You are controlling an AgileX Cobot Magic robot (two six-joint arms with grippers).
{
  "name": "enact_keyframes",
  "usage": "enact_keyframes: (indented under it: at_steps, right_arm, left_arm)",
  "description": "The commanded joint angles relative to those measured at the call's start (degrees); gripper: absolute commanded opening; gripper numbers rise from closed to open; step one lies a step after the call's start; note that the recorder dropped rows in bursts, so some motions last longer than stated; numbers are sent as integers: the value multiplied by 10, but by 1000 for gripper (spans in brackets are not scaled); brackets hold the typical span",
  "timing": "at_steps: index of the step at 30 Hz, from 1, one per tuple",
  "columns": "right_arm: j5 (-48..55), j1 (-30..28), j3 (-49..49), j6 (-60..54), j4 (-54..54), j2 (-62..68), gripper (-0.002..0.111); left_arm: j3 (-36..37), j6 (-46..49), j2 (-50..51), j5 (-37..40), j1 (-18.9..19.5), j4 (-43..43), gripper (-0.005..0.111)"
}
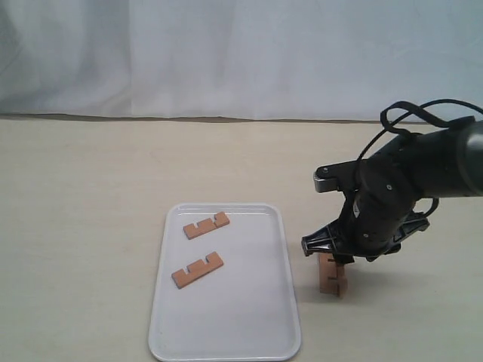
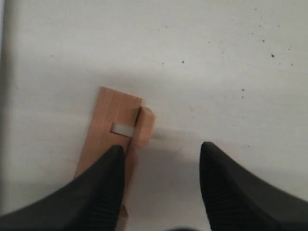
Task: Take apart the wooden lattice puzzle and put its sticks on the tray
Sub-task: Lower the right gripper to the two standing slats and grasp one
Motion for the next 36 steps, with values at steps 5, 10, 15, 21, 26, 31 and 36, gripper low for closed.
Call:
enact_keyframes:
  at_steps: [5,10,15,21,26,31,36]
  right_arm:
    - [-51,-3,-4,28,3,9,46]
    - [-48,-3,-4,28,1,13,46]
    - [-16,-3,-4,27,-22,13,46]
    - [-4,-3,3,17,-32,13,46]
    - [-7,-13,7,11,-11,13,46]
    - [-20,-18,17,-3,8,13,46]
    - [-38,-18,23,-4,27,13,46]
  left_arm:
    - [1,0,-1,-9,0,-1,0]
    - [1,0,-1,-9,0,-1,0]
    - [1,0,-1,-9,0,-1,0]
    - [1,0,-1,-9,0,-1,0]
    - [1,0,-1,-9,0,-1,0]
    - [1,0,-1,-9,0,-1,0]
    - [1,0,-1,-9,0,-1,0]
